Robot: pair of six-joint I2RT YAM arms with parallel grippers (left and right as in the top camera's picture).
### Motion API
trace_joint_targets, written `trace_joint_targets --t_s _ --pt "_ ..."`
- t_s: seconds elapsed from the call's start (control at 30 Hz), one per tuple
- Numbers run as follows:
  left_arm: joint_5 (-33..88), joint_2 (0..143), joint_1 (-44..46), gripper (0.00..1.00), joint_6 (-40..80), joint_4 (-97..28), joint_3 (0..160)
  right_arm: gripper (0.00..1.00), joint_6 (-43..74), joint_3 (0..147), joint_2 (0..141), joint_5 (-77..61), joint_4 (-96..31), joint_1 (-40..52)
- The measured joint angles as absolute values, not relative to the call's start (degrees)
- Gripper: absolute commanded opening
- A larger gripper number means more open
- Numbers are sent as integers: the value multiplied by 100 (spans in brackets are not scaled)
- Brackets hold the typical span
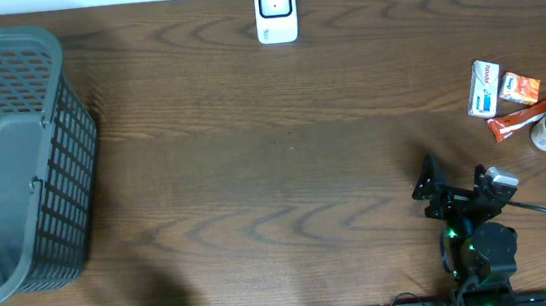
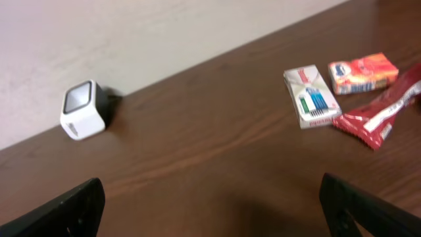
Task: Scan the item barcode
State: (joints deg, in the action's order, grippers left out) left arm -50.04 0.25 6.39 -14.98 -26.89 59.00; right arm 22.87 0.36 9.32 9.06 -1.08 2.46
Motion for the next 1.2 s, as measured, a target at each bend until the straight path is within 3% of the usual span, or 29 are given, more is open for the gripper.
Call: trace_joint_targets --t_s 0.6,1.2 --pt "-5006 25 639 98 -1498 -2700 5900 99 2233 36 930 1037 -296 246" --pt "-5006 25 639 98 -1498 -2873 5898 99 2231 36 73 1059 -283 246"
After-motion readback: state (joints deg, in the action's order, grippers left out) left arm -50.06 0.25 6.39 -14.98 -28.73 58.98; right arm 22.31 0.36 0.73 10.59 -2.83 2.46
